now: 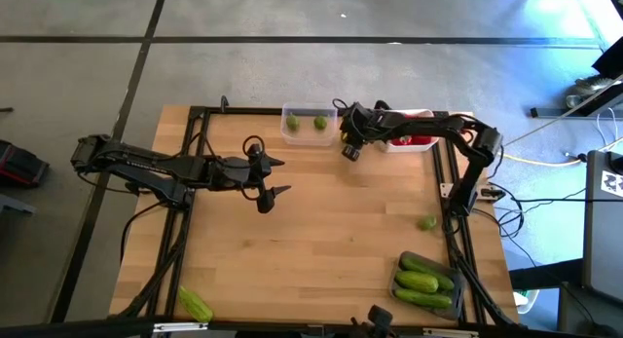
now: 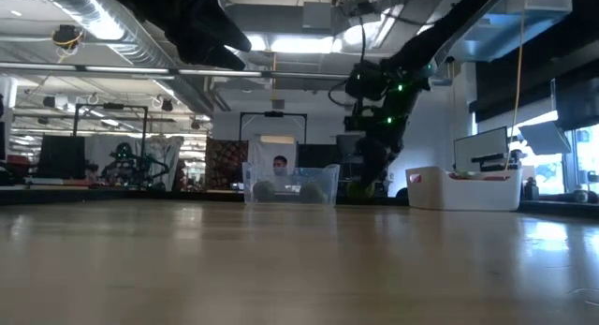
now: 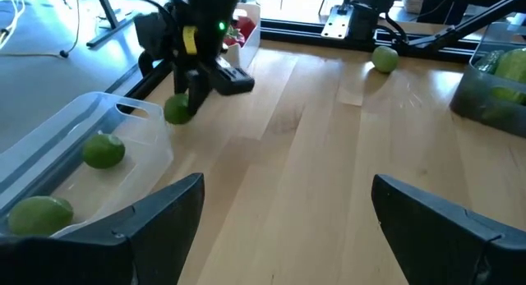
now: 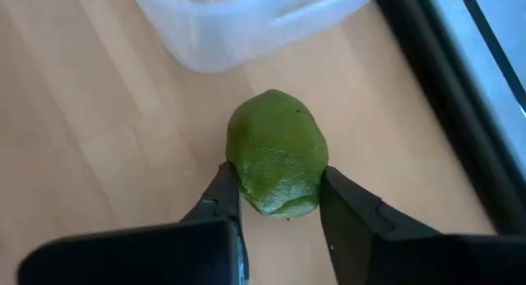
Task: Sort produce into baskets
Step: Put the green lime into the transparent bin
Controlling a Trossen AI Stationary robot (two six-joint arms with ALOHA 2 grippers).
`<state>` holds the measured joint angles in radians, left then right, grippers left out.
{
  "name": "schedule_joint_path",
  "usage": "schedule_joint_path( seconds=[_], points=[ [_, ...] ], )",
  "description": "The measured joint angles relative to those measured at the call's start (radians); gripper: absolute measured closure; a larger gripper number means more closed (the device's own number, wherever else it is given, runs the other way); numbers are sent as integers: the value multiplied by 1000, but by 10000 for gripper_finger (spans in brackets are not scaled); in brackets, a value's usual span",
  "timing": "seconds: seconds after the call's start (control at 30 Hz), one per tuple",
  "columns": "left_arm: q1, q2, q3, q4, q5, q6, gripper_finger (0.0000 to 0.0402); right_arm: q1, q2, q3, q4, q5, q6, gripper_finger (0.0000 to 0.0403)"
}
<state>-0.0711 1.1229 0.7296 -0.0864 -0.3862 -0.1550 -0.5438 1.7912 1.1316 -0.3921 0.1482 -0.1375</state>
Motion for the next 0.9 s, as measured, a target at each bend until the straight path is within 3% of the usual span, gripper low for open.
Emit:
schedule_joint_path(
  seconds=[0.2, 0.43, 0.67, 0.9],
  points=[
    [0, 0, 0, 0, 0, 5, 54, 0, -84, 66, -90, 15, -1, 316],
    [0, 0, 0, -2, 0, 5, 54, 0, -138, 135, -70, 16, 0, 311],
    [0, 0, 0, -2, 0, 5, 54, 0, -137, 142, 64, -100, 11, 311],
    [0, 0, 0, -2, 0, 4, 54, 1, -94, 142, 154, -136, 31, 310]
  ],
)
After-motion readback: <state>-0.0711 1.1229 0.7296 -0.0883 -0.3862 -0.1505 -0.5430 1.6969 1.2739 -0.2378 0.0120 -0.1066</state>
